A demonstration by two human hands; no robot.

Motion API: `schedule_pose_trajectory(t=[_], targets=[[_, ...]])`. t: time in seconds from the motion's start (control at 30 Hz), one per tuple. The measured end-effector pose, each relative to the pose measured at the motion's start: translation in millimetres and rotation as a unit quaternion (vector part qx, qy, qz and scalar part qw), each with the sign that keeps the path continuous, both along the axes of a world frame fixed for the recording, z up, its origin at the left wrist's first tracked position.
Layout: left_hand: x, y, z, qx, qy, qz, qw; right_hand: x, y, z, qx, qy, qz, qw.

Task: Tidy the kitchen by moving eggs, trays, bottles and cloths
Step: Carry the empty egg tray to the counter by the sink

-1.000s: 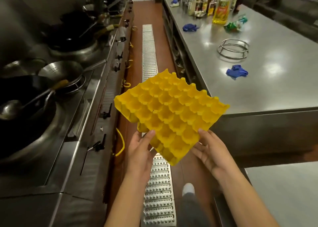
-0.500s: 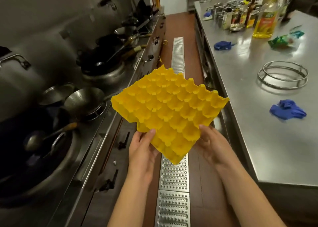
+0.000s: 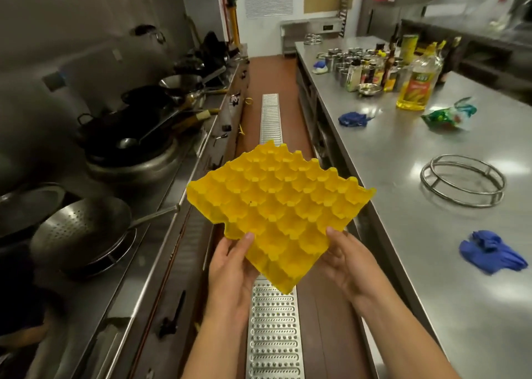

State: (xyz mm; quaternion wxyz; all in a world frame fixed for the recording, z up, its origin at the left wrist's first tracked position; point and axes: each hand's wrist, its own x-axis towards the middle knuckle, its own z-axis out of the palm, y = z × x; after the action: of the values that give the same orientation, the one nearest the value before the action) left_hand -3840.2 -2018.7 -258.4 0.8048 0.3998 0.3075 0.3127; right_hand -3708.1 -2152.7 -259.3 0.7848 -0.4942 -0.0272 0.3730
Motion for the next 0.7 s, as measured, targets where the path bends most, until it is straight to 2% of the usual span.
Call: schedule_pose_trajectory(t=[0.23,0.53,0.7], targets=[[70.0,90.3,17.7,0.014,-0.003,-0.038,0.999,51.5,72.8,20.0,0.008,-0.044,-0.043,0.998],[140.9,161.5,16.1,0.012,-0.004,-0.042,0.999,119.7,138.9,17.8,-0.015,-0.047,-0.049,0.998],[194.4,187.2,6.1,0.008,0.010,-0.042,0.999,178.0,167.9,2.9,-0.003,-0.016,-0.047,0.999]])
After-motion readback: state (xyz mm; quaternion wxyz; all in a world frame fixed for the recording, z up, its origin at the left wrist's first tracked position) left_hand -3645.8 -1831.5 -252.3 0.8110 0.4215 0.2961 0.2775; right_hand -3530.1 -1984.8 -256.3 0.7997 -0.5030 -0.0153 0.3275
